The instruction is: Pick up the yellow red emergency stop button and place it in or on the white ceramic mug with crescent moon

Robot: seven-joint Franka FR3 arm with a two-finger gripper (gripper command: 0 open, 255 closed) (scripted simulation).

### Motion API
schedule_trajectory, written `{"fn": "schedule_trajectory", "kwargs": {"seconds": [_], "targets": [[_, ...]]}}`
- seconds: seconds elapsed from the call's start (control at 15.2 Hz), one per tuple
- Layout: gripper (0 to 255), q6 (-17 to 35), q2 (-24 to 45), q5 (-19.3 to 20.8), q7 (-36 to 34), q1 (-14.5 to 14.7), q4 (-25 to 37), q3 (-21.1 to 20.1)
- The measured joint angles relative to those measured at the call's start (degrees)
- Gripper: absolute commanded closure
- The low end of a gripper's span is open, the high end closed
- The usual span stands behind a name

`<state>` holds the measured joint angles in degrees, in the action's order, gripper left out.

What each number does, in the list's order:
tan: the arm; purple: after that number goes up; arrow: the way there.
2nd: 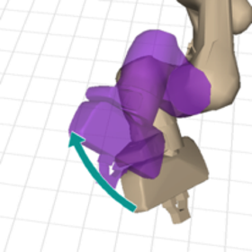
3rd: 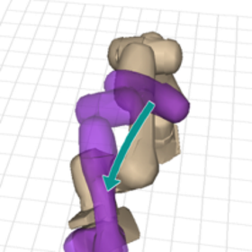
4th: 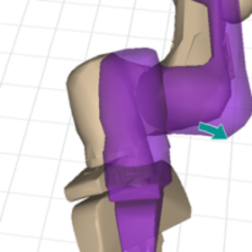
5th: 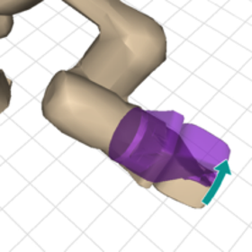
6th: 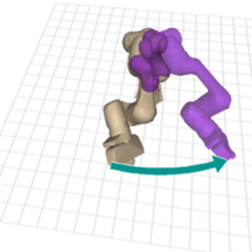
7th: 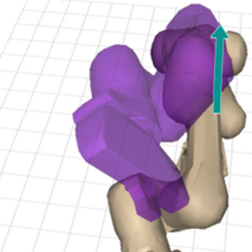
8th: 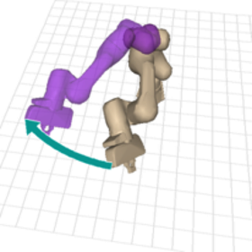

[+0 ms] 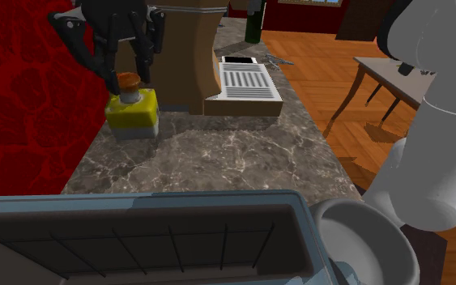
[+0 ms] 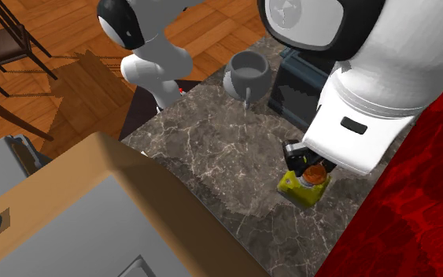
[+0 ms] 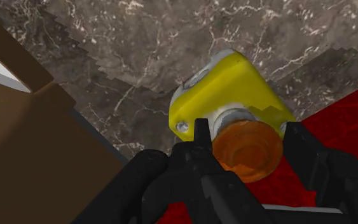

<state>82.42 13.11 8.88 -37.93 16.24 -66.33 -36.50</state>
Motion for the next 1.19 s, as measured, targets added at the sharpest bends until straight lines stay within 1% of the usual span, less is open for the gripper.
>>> {"fn": "schedule_trajectory", "kwargs": {"seconds": [0.07,0.33,0.46,0.59,0.66,0.73,0.79,0.86,0.99,1.06,1.12,1.19], "targets": [[255,-0.94,0.37,0.28,-0.04,0.27,1.26,-0.03],[255,-6.21,4.19,3.00,-0.78,3.07,9.83,-0.18],[255,-9.44,6.64,4.80,-1.04,5.14,15.29,-0.12],[255,-13.27,9.78,7.15,-1.24,8.16,22.14,0.16],[255,-16.08,12.53,9.09,-1.03,10.80,27.80,0.68],[255,-17.94,14.05,10.21,-0.92,12.48,31.20,1.09],[255,-17.16,12.26,9.31,-1.41,10.94,28.32,0.29],[255,-15.60,9.13,7.51,-1.96,8.41,23.67,-0.96],[255,-12.62,2.28,3.12,-2.32,3.49,14.46,-2.58],[255,-10.32,-2.37,-0.10,-2.04,0.39,8.13,-2.92],[255,-9.70,-5.20,-2.17,-1.72,-0.94,5.26,-2.91],[255,-9.35,-7.01,-3.42,-1.81,-1.46,3.46,-2.95]]}}
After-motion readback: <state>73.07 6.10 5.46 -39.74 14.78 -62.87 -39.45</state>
